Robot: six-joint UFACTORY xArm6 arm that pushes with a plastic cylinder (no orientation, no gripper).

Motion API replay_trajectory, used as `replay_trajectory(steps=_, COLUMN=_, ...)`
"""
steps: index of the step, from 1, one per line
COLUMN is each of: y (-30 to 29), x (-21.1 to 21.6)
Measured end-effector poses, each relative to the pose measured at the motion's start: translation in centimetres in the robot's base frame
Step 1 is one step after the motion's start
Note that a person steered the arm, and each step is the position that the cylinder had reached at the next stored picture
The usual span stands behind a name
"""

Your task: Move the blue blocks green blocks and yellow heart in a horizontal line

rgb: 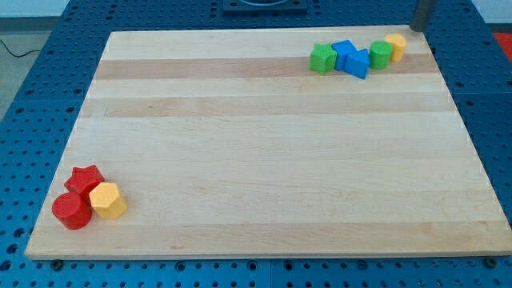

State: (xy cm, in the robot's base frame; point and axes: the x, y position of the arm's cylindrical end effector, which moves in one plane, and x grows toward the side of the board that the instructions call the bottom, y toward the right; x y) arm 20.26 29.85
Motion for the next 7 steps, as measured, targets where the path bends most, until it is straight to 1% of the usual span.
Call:
replay_trajectory(steps=1, y=-3.6, x=1.1)
replay_trajectory(steps=2, y=-6.6, x=3.8)
replay_trajectory(steps=3, y=-6.7, x=5.4)
replay_trajectory(steps=4, y=-8.7, x=6.8)
replay_trajectory(steps=5, y=-9.3, x=7.3)
replay_trajectory(steps=6, y=-6.0, x=5.6)
replay_trajectory(steps=7, y=-5.6, x=4.1)
